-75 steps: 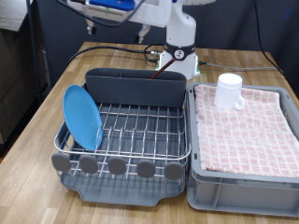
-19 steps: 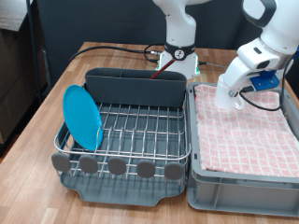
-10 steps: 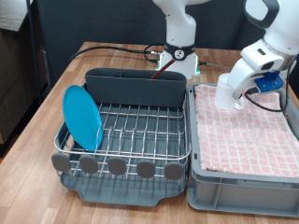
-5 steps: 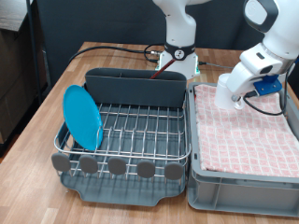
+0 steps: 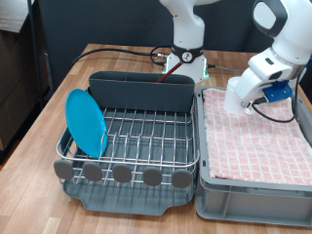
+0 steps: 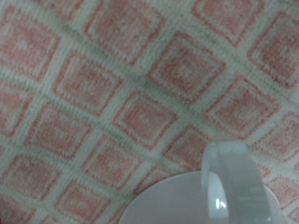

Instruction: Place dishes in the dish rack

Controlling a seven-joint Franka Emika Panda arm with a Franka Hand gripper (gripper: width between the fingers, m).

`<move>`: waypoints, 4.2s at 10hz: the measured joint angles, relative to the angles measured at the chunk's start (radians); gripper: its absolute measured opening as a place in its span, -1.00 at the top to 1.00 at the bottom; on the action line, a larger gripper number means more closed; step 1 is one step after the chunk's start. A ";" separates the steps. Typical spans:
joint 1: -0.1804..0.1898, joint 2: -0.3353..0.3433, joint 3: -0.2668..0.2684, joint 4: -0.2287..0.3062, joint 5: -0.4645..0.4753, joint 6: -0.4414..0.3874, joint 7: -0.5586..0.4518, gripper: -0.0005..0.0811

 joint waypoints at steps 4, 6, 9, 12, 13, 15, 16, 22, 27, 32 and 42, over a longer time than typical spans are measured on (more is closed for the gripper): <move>-0.008 0.004 -0.013 -0.001 0.002 0.001 -0.012 -0.98; -0.011 0.005 -0.024 -0.001 0.028 0.001 -0.026 -0.98; -0.012 0.009 -0.035 -0.003 0.046 0.008 -0.034 -0.42; -0.012 0.011 -0.037 -0.009 0.051 0.015 -0.034 0.40; -0.012 0.011 -0.037 -0.010 0.052 0.016 -0.034 0.40; -0.012 0.011 -0.037 -0.010 0.052 0.016 -0.034 0.81; -0.012 0.010 -0.038 -0.008 0.054 0.015 -0.034 0.81; -0.012 -0.036 -0.059 0.042 0.069 -0.064 -0.025 0.81; -0.021 -0.137 -0.112 0.090 0.010 -0.064 0.132 0.81; -0.027 -0.148 -0.128 0.125 -0.091 -0.051 0.158 0.81; -0.077 -0.016 -0.239 0.296 -0.187 0.110 0.308 0.81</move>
